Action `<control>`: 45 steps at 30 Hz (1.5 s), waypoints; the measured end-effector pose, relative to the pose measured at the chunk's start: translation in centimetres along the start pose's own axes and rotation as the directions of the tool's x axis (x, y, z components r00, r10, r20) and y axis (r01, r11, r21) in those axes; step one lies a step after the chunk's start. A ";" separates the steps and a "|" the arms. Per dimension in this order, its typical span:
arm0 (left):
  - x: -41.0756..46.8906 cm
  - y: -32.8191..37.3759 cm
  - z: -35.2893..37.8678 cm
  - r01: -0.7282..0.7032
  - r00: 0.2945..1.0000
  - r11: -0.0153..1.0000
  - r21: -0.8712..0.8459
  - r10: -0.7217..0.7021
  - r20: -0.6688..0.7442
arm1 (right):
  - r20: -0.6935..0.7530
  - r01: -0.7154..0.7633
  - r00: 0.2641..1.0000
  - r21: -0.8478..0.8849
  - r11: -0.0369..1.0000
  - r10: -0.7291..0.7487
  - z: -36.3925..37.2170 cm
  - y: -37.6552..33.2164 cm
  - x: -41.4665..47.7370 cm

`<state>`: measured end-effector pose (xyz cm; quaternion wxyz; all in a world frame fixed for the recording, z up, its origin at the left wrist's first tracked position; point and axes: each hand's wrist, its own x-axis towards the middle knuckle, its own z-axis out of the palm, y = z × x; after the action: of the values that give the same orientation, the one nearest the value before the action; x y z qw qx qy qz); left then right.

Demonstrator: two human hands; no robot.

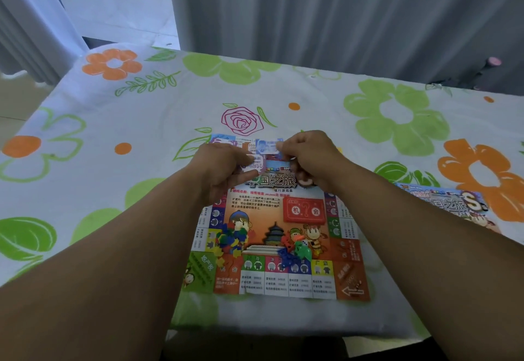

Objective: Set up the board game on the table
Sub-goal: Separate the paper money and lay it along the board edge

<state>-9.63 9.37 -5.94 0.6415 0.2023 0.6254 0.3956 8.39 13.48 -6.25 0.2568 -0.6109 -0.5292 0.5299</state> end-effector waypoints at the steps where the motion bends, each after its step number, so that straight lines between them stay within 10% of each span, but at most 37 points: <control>1: 0.1 -0.1 0.2 0.001 1.000 1.000 0.011 -0.001 -0.004 | -0.048 -0.017 0.999 0.032 0.999 0.019 -0.5 0.2 0.4; 19: 0.0 -0.2 1.0 0.026 1.000 0.999 0.034 -0.026 0.002 | -0.340 -0.132 0.937 -0.131 0.983 0.080 -1.6 2.1 3.3; 29: 0.3 -0.2 -0.9 0.038 0.999 0.999 -0.002 -0.038 0.020 | 0.105 0.091 0.991 -0.049 0.995 -0.085 2.5 -0.8 1.0; 45: -0.1 0.0 -8.3 0.036 0.993 0.995 -0.093 -0.046 -0.110 | -0.132 0.080 0.987 -0.103 0.992 -0.093 10.1 -1.6 4.1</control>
<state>-17.63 7.37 -6.99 0.6220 0.1375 0.6457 0.4211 -2.02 15.25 -9.45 0.2850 -0.6339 -0.5615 0.4490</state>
